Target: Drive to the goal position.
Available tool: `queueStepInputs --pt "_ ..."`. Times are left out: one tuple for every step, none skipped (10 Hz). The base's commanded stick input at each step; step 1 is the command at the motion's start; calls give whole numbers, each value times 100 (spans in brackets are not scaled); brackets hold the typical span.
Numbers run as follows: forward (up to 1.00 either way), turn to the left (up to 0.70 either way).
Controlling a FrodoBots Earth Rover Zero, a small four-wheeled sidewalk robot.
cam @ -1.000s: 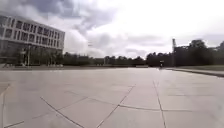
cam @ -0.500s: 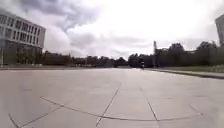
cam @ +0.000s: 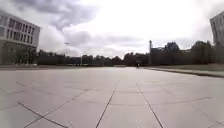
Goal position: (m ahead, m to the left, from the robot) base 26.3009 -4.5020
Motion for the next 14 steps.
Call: queueStepInputs --pt "70 0" --pt "70 0" --pt "70 0" --pt "70 0" --pt "70 0" --pt "70 0" --pt "70 6" --pt "70 30" --pt "70 30" --pt "70 27" --pt "70 0" --pt "70 0" --pt "70 0" --pt "70 0"
